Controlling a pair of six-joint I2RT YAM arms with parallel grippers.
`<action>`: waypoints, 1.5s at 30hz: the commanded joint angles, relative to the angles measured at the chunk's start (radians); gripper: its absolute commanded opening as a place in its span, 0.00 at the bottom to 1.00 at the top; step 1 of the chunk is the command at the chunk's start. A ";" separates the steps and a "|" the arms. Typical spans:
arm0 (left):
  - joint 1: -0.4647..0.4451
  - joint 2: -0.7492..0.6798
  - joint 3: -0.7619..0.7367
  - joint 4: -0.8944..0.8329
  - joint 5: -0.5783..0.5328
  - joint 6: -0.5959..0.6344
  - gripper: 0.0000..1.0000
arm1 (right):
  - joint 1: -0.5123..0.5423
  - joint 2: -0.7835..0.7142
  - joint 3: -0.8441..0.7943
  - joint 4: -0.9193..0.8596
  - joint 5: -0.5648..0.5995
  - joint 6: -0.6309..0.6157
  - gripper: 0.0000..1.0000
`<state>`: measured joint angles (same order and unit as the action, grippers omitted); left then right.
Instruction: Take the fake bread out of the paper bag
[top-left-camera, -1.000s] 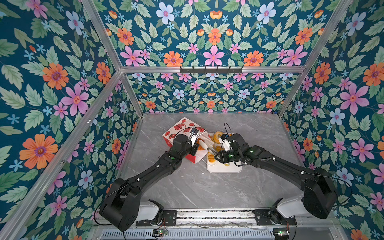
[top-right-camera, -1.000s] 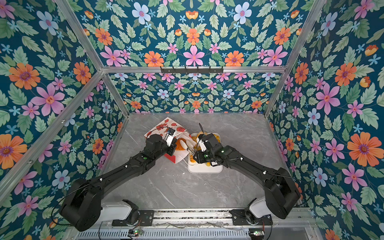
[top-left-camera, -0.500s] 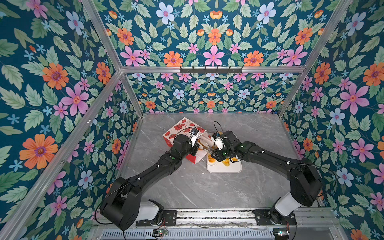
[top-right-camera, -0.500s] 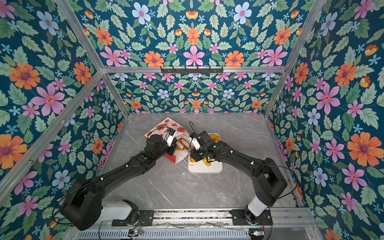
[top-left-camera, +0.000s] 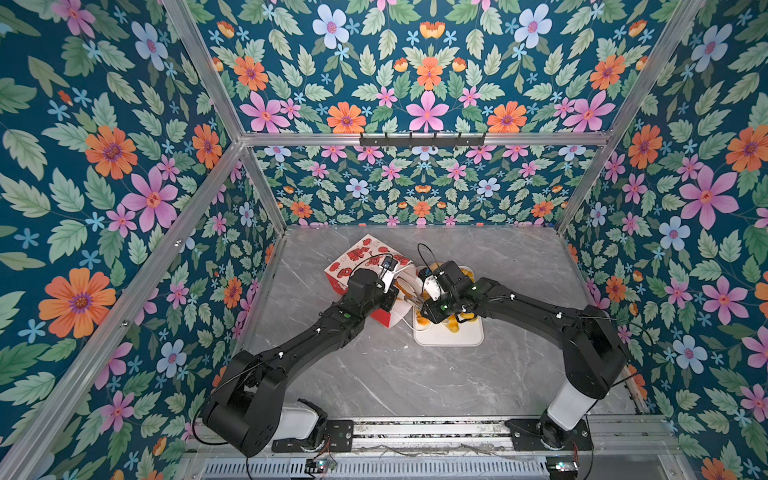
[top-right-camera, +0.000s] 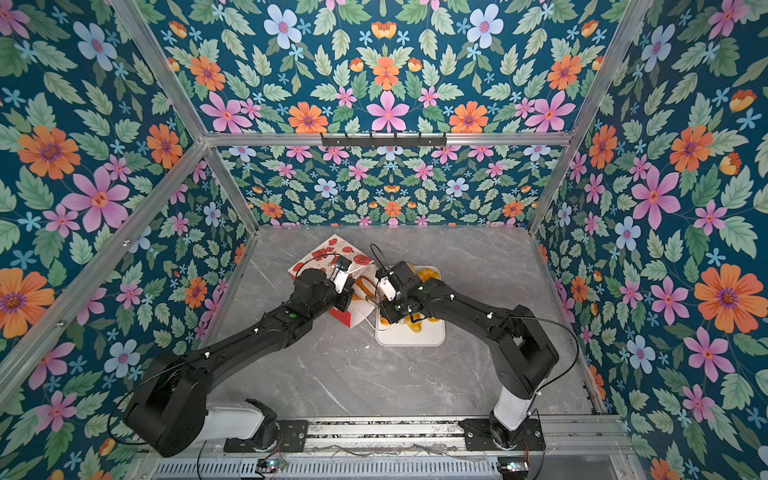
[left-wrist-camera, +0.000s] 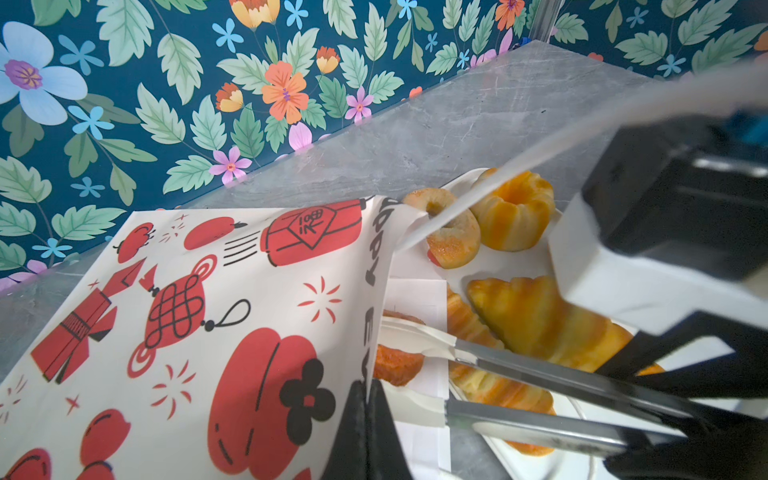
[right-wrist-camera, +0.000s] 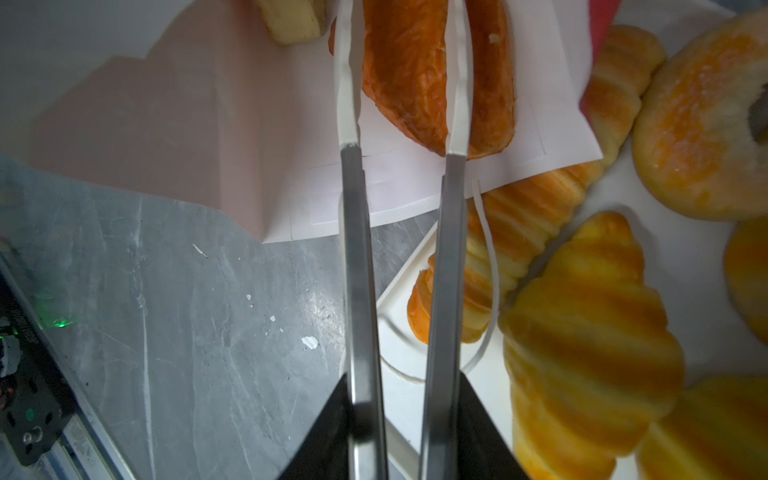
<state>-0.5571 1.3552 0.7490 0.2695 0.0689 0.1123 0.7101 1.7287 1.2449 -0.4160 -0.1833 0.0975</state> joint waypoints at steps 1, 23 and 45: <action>0.000 0.004 0.007 0.033 0.003 0.004 0.00 | 0.001 0.015 0.022 -0.043 -0.001 -0.045 0.33; 0.000 -0.007 -0.005 0.036 -0.015 -0.001 0.00 | 0.000 -0.039 0.018 -0.053 0.010 -0.041 0.16; 0.001 -0.006 -0.017 0.051 -0.041 -0.011 0.00 | -0.048 -0.144 -0.091 -0.028 -0.022 0.031 0.37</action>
<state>-0.5564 1.3552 0.7353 0.2996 0.0345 0.1078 0.6743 1.5925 1.1610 -0.4965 -0.1658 0.0822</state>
